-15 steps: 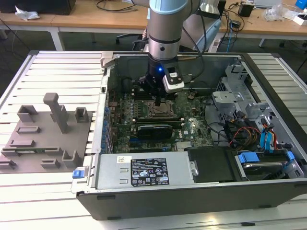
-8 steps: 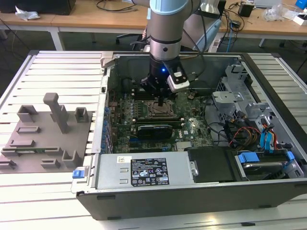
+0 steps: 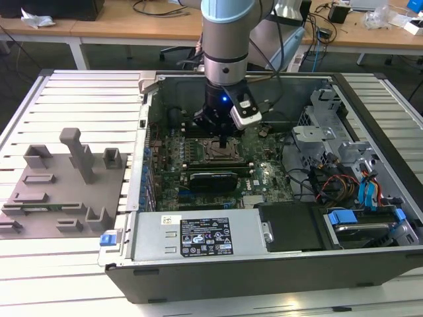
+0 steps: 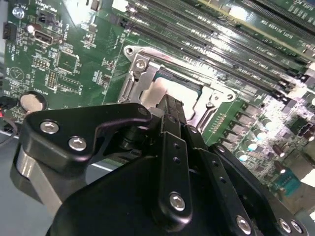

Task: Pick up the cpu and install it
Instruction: 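Install the first cpu locking lever, then install the second cpu locking lever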

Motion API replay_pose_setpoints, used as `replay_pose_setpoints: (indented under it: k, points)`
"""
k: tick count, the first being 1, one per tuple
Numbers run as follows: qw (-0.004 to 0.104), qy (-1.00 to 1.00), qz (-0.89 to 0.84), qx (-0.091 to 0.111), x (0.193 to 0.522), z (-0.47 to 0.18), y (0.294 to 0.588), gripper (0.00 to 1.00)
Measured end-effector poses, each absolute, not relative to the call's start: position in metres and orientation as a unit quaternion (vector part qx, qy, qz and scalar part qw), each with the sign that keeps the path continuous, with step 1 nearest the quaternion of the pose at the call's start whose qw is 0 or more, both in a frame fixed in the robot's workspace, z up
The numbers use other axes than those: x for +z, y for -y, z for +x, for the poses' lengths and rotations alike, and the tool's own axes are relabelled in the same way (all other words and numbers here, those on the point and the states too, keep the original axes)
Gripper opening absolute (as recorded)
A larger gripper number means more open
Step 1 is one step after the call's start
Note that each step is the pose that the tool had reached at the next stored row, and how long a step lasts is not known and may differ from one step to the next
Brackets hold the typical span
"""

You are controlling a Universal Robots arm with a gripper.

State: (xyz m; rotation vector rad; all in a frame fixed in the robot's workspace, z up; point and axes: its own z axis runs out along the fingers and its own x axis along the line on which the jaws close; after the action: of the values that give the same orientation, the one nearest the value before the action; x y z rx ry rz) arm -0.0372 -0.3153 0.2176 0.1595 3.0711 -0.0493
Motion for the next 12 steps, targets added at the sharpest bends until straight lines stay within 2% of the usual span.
replay_pose_setpoints:
  k: [12]
  points:
    - [0.033, -0.998, 0.052, -0.016, 0.228, -0.038, 0.315, 0.11]
